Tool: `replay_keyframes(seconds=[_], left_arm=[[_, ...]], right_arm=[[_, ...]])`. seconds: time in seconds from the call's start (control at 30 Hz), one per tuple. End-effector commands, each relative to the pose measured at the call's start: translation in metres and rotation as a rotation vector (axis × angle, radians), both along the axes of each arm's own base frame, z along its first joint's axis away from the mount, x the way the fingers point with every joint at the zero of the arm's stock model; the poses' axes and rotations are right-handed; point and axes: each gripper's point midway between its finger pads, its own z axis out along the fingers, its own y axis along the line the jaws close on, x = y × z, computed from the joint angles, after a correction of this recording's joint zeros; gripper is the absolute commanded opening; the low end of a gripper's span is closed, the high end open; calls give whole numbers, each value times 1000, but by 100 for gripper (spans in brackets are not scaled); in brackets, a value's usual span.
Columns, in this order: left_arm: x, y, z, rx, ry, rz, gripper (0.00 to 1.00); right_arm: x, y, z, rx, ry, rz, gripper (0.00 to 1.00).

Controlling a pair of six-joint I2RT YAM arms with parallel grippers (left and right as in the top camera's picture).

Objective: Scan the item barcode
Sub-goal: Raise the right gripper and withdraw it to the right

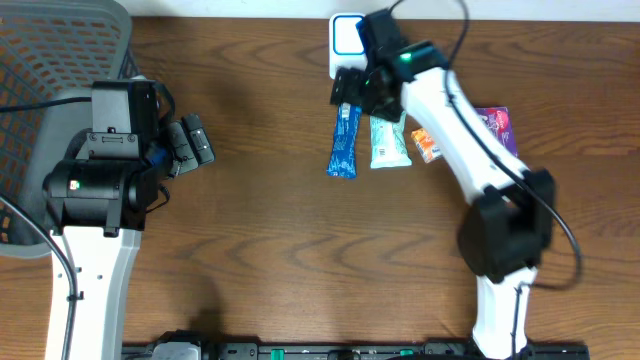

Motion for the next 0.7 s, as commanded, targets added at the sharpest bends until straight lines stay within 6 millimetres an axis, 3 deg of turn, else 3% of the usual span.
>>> replay_keyframes(seconds=[0.0,0.1,0.23,0.43,0.67], left_arm=[[1,3,3,15,-2,-2,98],[1,3,3,15,-2,-2,98],[1,3,3,15,-2,-2,98],[1,3,3,15,-2,-2,98],[1,3,3,15,-2,-2,98]], right_arm=[[-7,-18,61,-25,-144,85,99],[-13,-43,84,-49,-179,83,99],[-18,-97,94,-138,-171,55,99],[-36,-194,73,-380,-24,-53,99],[-49,-233,43,-396,82,-123,99]])
